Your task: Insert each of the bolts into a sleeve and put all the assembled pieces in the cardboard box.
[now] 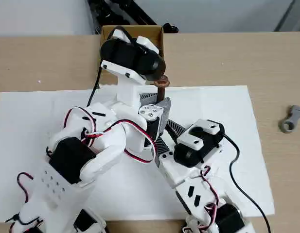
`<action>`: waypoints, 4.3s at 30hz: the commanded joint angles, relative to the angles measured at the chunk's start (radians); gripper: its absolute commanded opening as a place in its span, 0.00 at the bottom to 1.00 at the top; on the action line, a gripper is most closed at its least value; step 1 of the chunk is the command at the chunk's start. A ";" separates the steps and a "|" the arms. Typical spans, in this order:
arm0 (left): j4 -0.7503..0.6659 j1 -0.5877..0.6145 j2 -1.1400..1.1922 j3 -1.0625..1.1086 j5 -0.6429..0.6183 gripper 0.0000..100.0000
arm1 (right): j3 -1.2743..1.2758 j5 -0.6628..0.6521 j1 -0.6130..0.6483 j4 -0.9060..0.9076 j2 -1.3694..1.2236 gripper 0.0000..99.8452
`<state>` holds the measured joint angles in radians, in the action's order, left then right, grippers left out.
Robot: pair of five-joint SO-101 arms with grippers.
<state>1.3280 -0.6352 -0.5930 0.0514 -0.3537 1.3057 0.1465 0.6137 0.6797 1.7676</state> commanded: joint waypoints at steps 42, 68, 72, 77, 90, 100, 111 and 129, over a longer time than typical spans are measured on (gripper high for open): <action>0.123 0.023 -0.011 0.070 -0.046 0.15 | -0.021 -0.005 0.002 -0.065 0.007 0.00; 0.422 0.649 -0.112 -0.125 0.301 0.00 | -0.651 0.081 -0.251 -0.728 -1.175 0.00; 0.422 0.684 -0.195 -0.007 0.301 0.00 | -0.815 0.081 -0.254 -0.835 -1.454 0.00; 0.422 0.684 -0.287 0.159 0.301 0.00 | -1.066 0.081 -0.254 -0.875 -1.796 0.00; 0.374 0.684 -0.295 0.309 0.296 0.00 | -1.814 0.262 -0.286 -0.590 -2.531 0.15; 0.381 0.684 -0.074 0.259 0.276 0.01 | -2.091 0.287 -0.288 -0.421 -2.695 0.15; 0.404 0.789 0.365 0.170 -0.008 0.11 | -2.091 0.284 -0.315 -0.087 -2.494 0.15; 0.222 0.965 0.601 0.170 -0.374 0.15 | -2.090 0.282 -0.331 0.160 -2.407 0.15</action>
<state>1.5551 0.3130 0.0146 0.2631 -0.5823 -0.7350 0.4242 0.2869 0.8378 -0.7196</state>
